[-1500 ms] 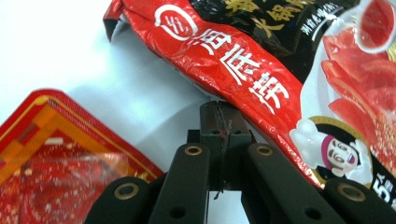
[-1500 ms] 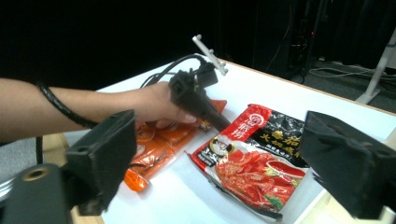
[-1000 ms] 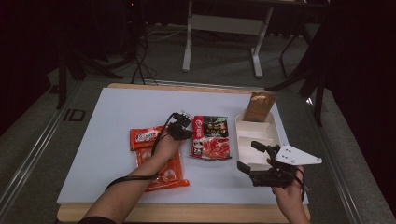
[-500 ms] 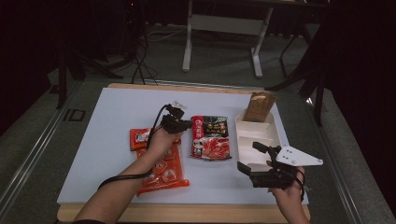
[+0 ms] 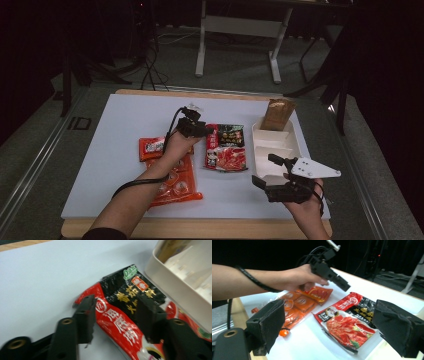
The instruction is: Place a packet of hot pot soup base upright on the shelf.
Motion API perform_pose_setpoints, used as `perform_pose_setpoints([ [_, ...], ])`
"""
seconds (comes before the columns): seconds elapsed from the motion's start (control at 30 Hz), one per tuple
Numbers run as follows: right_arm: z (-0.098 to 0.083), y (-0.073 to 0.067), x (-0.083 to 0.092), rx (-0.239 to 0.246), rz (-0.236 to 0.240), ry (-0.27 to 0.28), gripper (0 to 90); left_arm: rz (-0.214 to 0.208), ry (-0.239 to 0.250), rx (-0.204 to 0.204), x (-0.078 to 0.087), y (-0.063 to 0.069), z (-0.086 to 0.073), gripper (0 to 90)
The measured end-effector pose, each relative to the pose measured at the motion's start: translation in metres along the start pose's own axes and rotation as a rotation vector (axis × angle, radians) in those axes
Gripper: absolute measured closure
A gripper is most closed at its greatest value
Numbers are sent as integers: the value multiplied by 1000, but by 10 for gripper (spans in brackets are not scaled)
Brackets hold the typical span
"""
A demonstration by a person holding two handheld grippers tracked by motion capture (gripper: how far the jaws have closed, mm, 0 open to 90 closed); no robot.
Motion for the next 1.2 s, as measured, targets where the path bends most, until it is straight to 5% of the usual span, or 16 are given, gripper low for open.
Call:
perform_pose_setpoints([
  [0.13,-2,0,-1,-1,5,-9,110,13,-17,18,-11,-5,5,395],
  [0.37,-4,0,-3,0,9,-20,122,48,-52,48,-28,-16,11,390],
  [0.97,-5,1,-6,-5,23,-32,123,24,-148,115,-57,-22,10,468],
  [1.2,-6,1,-8,-6,27,-42,124,-7,-182,133,-64,-20,10,602],
])
Point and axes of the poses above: each handheld gripper's, and its own axes: x roughly backward along the jaws, z roughly out of its top, y roughly to its right, the point moved 1 cm from there along -x, roughly forward along the jaws, and after that the axes turned 10 degrees about -y, right-handed, at the moved point
